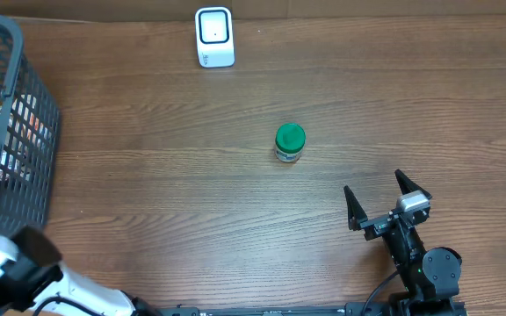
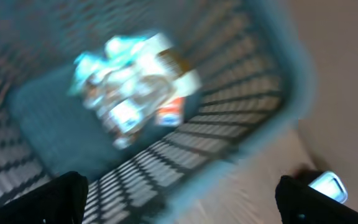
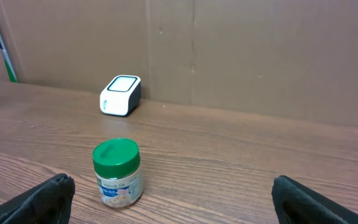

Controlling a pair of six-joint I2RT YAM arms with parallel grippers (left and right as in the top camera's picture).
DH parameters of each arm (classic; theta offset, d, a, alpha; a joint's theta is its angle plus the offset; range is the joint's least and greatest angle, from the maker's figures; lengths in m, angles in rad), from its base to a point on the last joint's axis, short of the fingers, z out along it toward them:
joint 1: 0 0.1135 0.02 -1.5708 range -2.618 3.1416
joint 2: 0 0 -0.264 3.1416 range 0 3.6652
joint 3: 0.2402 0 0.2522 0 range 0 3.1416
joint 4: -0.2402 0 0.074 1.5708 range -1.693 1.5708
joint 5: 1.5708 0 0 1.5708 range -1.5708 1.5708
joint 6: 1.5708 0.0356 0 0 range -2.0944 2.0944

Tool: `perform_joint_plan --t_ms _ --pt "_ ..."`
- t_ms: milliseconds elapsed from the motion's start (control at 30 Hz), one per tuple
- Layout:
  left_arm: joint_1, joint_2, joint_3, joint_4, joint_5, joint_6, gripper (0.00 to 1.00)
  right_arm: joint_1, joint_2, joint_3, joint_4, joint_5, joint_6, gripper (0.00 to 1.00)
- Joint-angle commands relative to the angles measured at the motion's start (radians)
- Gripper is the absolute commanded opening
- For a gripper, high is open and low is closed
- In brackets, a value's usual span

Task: Scan the item barcode
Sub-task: 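Return the left gripper to the basket and grasp the clear bread bag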

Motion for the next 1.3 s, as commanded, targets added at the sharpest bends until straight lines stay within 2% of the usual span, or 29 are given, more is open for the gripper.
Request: perform_joint_plan --t_ms 0,167,433,1000,1267 --pt "0.116 0.002 -0.204 0.036 0.05 -0.032 1.0 -0.007 -0.007 -0.01 0.005 0.002 0.002 1.0" --pt "0.161 0.002 -0.524 0.227 0.054 -0.028 1.0 -0.007 -0.007 -0.01 0.005 0.002 0.002 1.0" --pt "0.134 0.002 -0.862 0.555 0.099 -0.055 1.0 -0.007 -0.007 -0.01 0.005 0.002 0.002 1.0" --pt "0.114 0.003 -1.168 0.885 0.097 -0.084 1.0 -0.007 -0.007 -0.01 0.005 0.002 0.002 1.0" --pt "0.088 0.011 -1.254 1.122 0.178 -0.084 1.0 -0.007 -0.007 -0.01 0.005 0.002 0.002 1.0"
